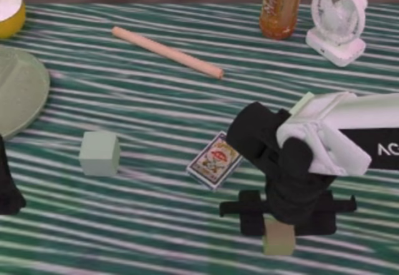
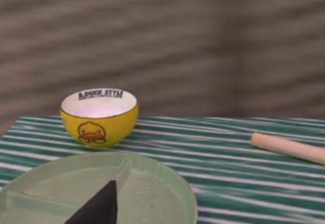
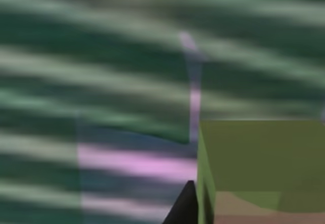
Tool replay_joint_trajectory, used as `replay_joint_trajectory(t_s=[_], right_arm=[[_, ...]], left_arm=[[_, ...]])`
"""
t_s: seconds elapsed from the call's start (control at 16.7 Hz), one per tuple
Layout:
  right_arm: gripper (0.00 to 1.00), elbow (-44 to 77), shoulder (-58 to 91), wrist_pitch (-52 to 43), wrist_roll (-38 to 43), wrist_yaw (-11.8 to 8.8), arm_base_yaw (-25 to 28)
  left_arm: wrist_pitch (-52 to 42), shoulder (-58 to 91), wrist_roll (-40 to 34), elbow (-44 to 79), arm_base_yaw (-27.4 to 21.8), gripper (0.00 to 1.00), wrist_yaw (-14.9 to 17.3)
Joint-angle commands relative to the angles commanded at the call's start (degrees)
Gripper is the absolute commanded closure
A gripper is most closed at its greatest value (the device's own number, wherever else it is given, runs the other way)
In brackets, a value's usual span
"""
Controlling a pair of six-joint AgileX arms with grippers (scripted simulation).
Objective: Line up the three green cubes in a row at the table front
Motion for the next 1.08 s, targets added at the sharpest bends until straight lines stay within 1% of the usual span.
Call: replay_joint_trajectory(t_s=[0.18, 0.24, 0.78, 0.9, 1.08], right_arm=[[0.02, 0.0, 0.0, 0.0, 0.0, 0.0, 0.0], [0.00, 0.0, 0.0, 0.0, 0.0, 0.0, 0.0], [0.00, 0.2, -0.1, -0.2, 0.0, 0.0, 0.0], [0.00, 1.7, -0.9, -2.4, 0.1, 0.0, 0.1], [0.00, 5.3, -3.4, -9.2, 0.3, 0.0, 0.4]], left_arm=[[0.0, 0.0, 0.0, 0.0, 0.0, 0.00, 0.0], [0.0, 0.0, 0.0, 0.0, 0.0, 0.00, 0.0], [0.0, 0.0, 0.0, 0.0, 0.0, 0.00, 0.0], [0.0, 0.0, 0.0, 0.0, 0.0, 0.00, 0.0], [0.0, 0.0, 0.0, 0.0, 0.0, 0.00, 0.0]])
